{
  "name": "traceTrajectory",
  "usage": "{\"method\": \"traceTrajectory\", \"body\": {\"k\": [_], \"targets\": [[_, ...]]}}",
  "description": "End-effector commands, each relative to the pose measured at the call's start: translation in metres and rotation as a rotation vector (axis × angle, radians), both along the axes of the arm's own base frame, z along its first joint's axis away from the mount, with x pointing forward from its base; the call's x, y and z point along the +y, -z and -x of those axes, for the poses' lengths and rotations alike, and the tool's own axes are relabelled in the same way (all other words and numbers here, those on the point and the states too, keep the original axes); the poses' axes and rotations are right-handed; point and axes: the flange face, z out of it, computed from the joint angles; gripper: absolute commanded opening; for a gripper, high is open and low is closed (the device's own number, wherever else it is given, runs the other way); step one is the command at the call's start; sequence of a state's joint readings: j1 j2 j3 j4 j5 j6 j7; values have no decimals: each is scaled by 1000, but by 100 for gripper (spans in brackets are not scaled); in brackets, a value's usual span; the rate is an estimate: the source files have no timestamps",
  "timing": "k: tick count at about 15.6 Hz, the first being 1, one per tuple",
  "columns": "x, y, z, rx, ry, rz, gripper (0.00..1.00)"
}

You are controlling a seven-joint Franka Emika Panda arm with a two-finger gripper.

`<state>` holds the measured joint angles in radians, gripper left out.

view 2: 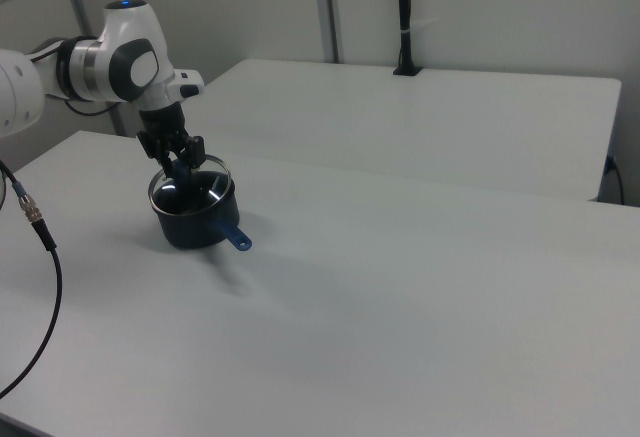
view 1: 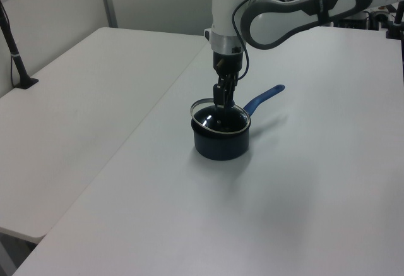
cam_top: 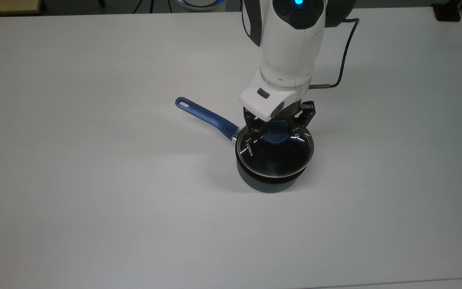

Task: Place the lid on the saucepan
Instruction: 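Lower the lid onto the saucepan and seat it on the rim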

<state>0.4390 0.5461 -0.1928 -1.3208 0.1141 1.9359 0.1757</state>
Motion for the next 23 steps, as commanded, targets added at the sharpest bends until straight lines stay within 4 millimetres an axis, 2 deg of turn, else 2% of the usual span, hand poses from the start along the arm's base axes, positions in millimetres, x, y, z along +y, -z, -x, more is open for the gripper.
{"method": "traceTrajectory", "body": {"k": [1, 4, 8, 13, 23], "targets": [[3, 3, 1, -4, 14, -17, 52], [1, 12, 3, 11, 1, -2, 52], [0, 9, 6, 24, -18, 5, 52], [-2, 17, 21, 154, -83, 44, 51], [-5, 18, 26, 180, -93, 98, 51]]}}
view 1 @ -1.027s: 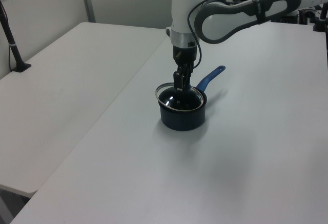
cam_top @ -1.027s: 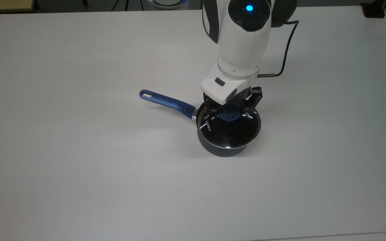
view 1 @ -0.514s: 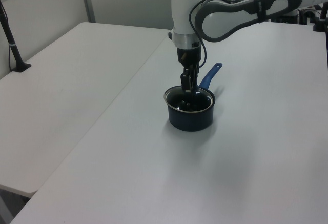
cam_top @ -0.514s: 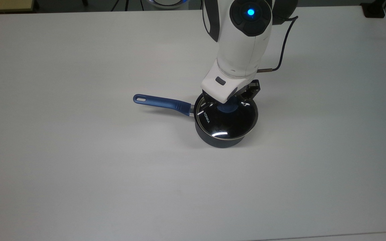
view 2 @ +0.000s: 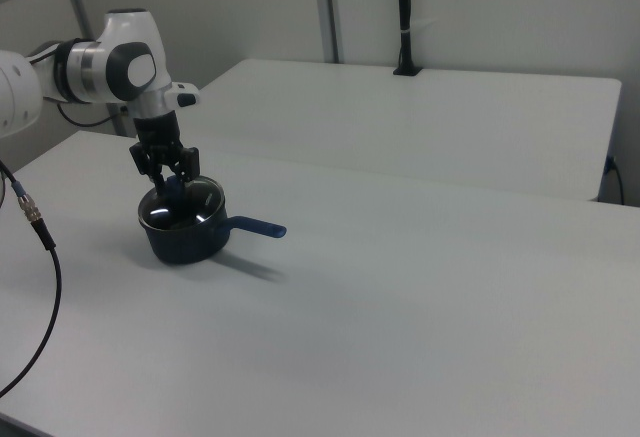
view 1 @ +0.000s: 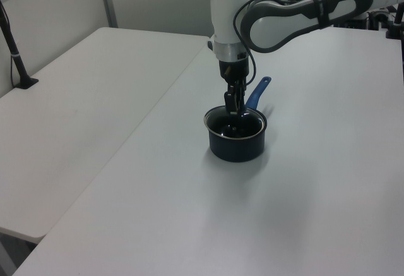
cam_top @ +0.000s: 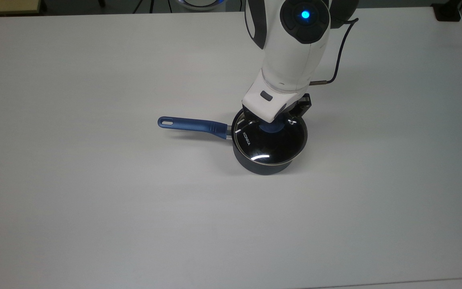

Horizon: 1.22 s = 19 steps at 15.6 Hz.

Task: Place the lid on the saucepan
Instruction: 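Lower the lid onto the saucepan and seat it on the rim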

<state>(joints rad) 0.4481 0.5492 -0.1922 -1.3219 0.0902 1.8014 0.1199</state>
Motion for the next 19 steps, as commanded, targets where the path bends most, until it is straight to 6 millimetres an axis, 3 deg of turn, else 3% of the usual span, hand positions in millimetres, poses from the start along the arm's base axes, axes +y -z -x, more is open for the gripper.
{"method": "traceTrajectory", "body": {"k": [1, 13, 16, 19], "targets": [[-7, 4, 12, 64, -22, 45, 50], [-12, 23, 21, 127, -21, 72, 48], [-13, 25, 23, 142, -21, 86, 64], [-16, 25, 26, 168, -25, 111, 71]]}}
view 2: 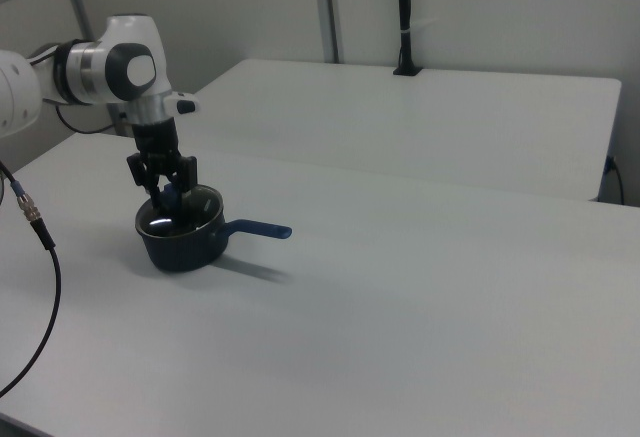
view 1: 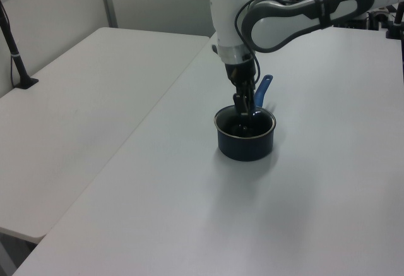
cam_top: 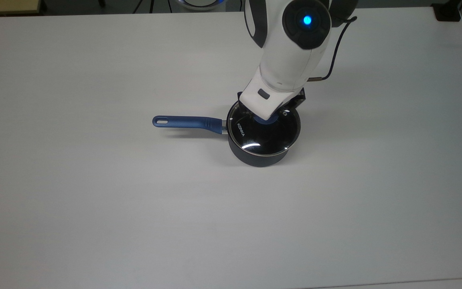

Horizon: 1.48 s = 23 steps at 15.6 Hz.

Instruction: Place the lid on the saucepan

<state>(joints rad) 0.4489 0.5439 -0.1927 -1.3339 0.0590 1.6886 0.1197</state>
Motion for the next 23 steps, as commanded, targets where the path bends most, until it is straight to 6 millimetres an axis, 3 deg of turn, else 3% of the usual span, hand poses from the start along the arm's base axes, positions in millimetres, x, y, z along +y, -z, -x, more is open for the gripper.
{"method": "traceTrajectory", "body": {"k": [1, 2, 4, 11, 12, 14, 17, 20, 23], "targets": [[-9, 16, 14, 70, -17, 54, 81], [-11, 13, 16, 79, -17, 57, 84], [-12, 6, 18, 81, -15, 56, 100], [-16, -12, 22, 81, -10, 48, 100], [-18, -19, 23, 81, -8, 46, 100], [-27, -55, 30, 35, -5, 20, 100], [-54, -84, 48, 13, 15, -6, 100], [-93, -119, 66, -19, 24, -33, 100], [-125, -134, 89, -34, 47, -8, 100]]}}
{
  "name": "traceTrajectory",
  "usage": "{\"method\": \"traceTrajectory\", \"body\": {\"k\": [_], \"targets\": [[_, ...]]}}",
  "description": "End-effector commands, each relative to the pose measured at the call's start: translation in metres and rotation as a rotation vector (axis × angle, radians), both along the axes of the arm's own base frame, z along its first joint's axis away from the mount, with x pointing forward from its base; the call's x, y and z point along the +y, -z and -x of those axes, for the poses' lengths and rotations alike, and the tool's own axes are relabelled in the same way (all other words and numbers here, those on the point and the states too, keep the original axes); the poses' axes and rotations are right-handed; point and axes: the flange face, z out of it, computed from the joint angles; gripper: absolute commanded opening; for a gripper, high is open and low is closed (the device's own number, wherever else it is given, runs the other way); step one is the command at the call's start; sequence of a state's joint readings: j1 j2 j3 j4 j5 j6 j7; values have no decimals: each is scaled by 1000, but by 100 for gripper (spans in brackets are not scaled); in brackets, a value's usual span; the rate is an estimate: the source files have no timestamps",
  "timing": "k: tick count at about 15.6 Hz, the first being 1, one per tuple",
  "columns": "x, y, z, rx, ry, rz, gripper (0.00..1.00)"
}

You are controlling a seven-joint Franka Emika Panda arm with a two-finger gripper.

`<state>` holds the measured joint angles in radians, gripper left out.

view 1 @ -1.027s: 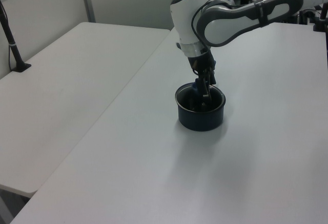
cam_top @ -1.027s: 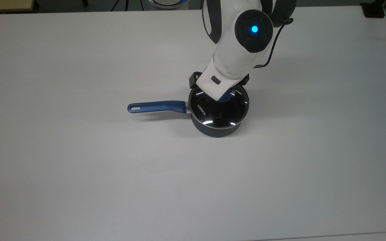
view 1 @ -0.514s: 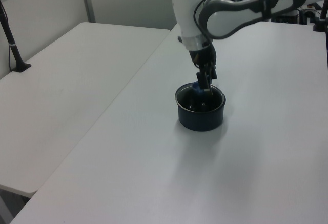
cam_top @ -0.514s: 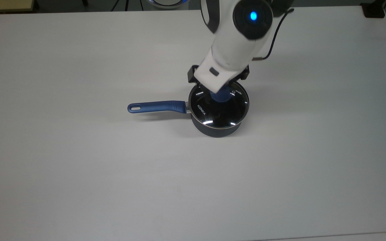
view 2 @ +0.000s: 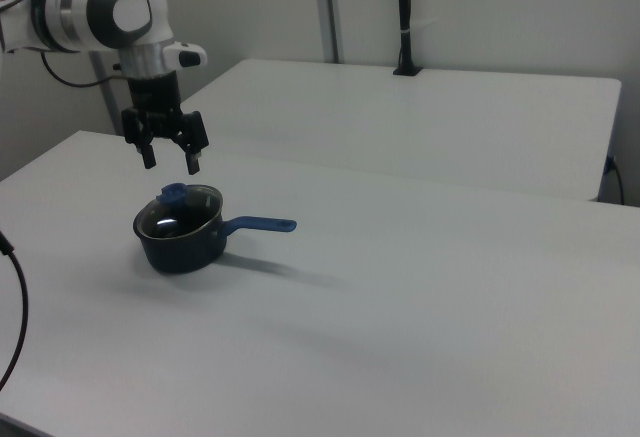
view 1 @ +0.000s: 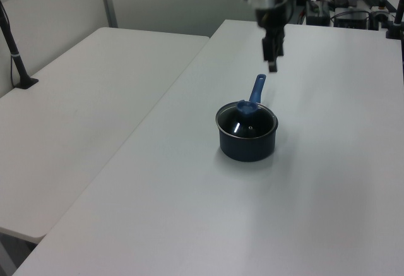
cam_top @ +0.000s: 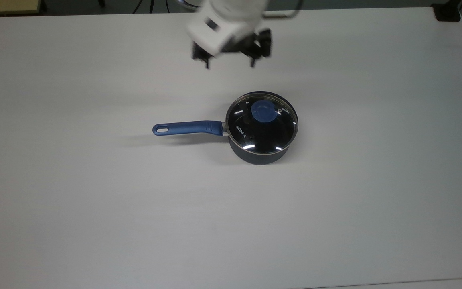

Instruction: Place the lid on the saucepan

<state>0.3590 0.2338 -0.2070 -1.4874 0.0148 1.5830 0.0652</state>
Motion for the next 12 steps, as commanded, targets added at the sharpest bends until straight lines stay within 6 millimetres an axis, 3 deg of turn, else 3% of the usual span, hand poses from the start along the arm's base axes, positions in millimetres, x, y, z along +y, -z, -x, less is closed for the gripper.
{"method": "traceTrajectory", "body": {"k": [1, 8, 12], "targets": [[-32, -11, 43, -7, -13, 37, 100], [-98, -18, 47, -68, 77, 37, 100], [-108, -18, 42, -76, 107, 44, 100]]}}
